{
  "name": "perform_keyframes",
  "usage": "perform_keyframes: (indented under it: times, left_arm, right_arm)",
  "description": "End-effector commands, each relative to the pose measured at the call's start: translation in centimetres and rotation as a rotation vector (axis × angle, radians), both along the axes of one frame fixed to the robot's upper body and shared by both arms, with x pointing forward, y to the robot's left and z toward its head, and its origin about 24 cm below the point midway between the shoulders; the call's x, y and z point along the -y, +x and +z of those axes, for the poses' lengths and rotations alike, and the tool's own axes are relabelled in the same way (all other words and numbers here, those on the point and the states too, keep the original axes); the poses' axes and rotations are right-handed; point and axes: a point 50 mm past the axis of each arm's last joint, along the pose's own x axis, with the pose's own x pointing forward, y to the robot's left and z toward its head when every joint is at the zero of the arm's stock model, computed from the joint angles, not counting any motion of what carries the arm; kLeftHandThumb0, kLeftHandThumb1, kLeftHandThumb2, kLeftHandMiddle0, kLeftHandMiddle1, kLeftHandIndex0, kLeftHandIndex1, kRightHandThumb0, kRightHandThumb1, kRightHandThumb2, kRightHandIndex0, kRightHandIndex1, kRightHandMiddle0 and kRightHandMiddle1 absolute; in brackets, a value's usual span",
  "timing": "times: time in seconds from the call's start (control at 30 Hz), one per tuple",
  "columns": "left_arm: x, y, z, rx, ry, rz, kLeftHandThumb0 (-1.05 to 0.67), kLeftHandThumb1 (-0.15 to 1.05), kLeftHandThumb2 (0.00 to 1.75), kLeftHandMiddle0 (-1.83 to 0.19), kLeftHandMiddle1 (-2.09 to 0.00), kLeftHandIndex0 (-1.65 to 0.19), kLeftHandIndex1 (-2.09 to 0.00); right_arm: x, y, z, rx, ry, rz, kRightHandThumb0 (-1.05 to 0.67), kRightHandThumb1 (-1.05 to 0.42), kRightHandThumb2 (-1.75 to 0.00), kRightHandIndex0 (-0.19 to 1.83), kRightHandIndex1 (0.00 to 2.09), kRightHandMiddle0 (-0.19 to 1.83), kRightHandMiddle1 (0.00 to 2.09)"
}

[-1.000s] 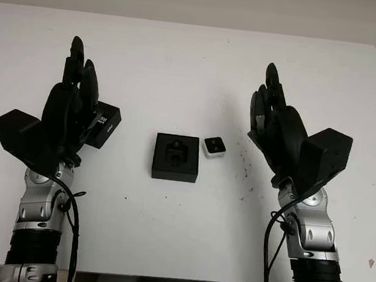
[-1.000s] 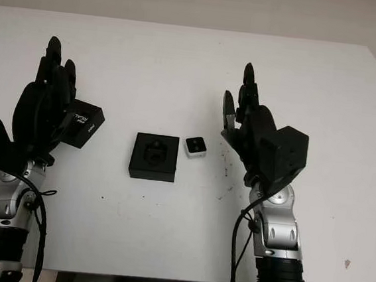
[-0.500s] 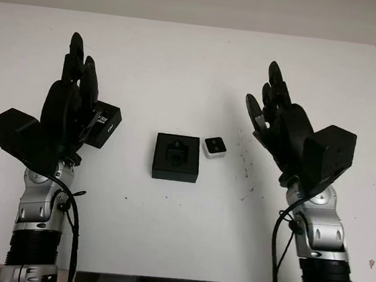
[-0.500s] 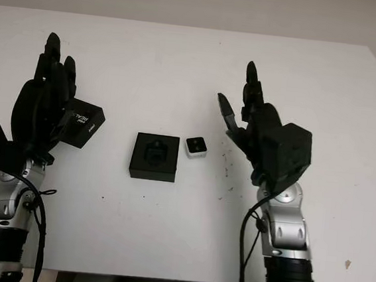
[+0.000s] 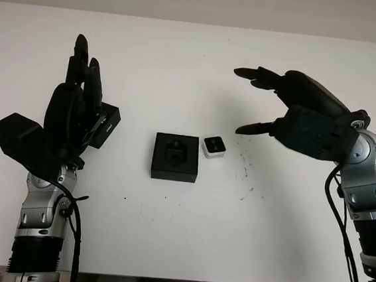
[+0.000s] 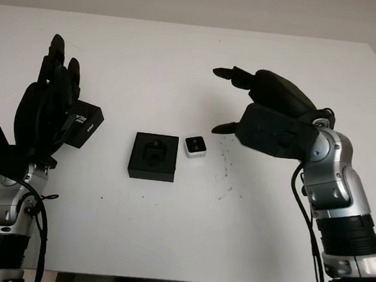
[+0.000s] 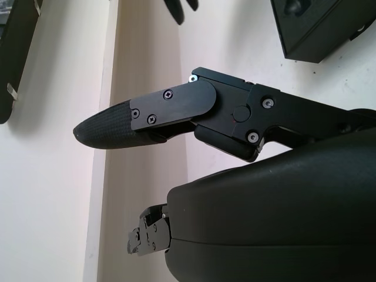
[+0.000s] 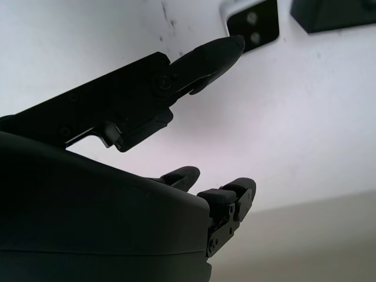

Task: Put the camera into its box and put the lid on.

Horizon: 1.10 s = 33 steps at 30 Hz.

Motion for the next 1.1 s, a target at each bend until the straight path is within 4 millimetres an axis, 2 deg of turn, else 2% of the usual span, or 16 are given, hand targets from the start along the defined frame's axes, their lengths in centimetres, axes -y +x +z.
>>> perform_keyframes:
  times: [0.0, 0.1, 0.13, 0.23, 0.3, 0.53, 0.6, 0.63, 0.73, 0.77, 0.87, 1.07]
  left_arm:
    - [0.0, -0.2, 0.2, 0.01, 0.005, -0.004, -0.73, 1.05, 0.66, 0.19, 0.0, 0.19, 0.0]
    - [0.0, -0.2, 0.2, 0.008, 0.006, -0.003, -0.73, 1.05, 0.67, 0.19, 0.0, 0.19, 0.0]
    - [0.1, -0.2, 0.2, 0.008, 0.006, -0.002, -0.73, 1.05, 0.67, 0.19, 0.0, 0.19, 0.0]
    - [0.1, -0.2, 0.2, 0.007, -0.002, -0.005, -0.73, 1.05, 0.68, 0.19, 0.0, 0.19, 0.0]
    - [0.1, -0.1, 0.2, 0.006, -0.003, -0.004, -0.73, 1.05, 0.68, 0.19, 0.0, 0.19, 0.0]
    - [0.3, 0.0, 0.3, 0.01, -0.002, -0.004, -0.72, 1.05, 0.68, 0.19, 0.0, 0.19, 0.0]
    - [0.4, 0.0, 0.3, 0.009, -0.007, -0.006, -0.72, 1.05, 0.67, 0.19, 0.0, 0.19, 0.0]
    - [0.4, 0.0, 0.3, 0.008, -0.008, -0.008, -0.72, 1.05, 0.67, 0.19, 0.0, 0.19, 0.0]
    - [0.4, 0.1, 0.3, 0.008, -0.002, -0.012, -0.72, 1.05, 0.67, 0.19, 0.0, 0.19, 0.0]
    - [0.4, 0.1, 0.3, 0.008, -0.002, -0.01, -0.73, 1.05, 0.67, 0.19, 0.0, 0.19, 0.0]
    - [0.4, 0.1, 0.3, 0.008, -0.002, -0.009, -0.73, 1.05, 0.67, 0.19, 0.0, 0.19, 0.0]
    - [0.4, 0.1, 0.4, 0.008, -0.004, -0.01, -0.73, 1.05, 0.66, 0.19, 0.0, 0.19, 0.0]
  right_arm:
    - [0.2, 0.3, 0.3, -0.011, -0.038, 0.004, -0.55, -0.77, -0.04, 0.39, 0.27, 0.3, 0.23]
    - [0.1, 0.6, -0.4, -0.02, -0.069, 0.026, -0.58, -0.75, -0.04, 0.44, 0.31, 0.34, 0.24]
    - [0.0, 0.6, -0.6, -0.024, -0.071, 0.034, -0.59, -0.75, -0.05, 0.4, 0.39, 0.35, 0.24]
    - [0.1, 0.8, -1.1, -0.033, -0.068, 0.043, -0.61, -0.75, -0.05, 0.1, 1.0, 0.35, 0.25]
    - [0.1, 0.9, -1.3, -0.038, -0.065, 0.044, -0.62, -0.75, -0.05, 0.01, 1.21, 0.37, 0.25]
    - [0.3, 0.8, -3.1, -0.005, -0.072, 0.101, -0.66, -0.76, -0.06, -0.15, 1.58, 0.41, 0.29]
    - [0.5, 0.7, -3.5, 0.006, -0.088, 0.118, -0.69, -0.78, -0.06, -0.16, 1.32, 0.42, 0.31]
    - [0.5, 0.6, -3.6, 0.007, -0.09, 0.122, -0.7, -0.8, -0.06, -0.11, 1.02, 0.4, 0.31]
    - [0.8, 0.6, -3.9, 0.01, -0.061, 0.134, -0.7, -0.82, -0.06, 0.02, 0.47, 0.37, 0.33]
    - [0.9, 0.6, -4.1, 0.014, -0.045, 0.137, -0.71, -0.82, -0.05, 0.04, 0.37, 0.37, 0.34]
    - [1.1, 0.5, -4.4, 0.015, -0.003, 0.138, -0.7, -0.82, -0.05, 0.03, 0.24, 0.37, 0.35]
    - [1.4, 0.2, -5.1, 0.002, 0.035, 0.132, -0.67, -0.83, -0.06, -0.01, 0.13, 0.34, 0.34]
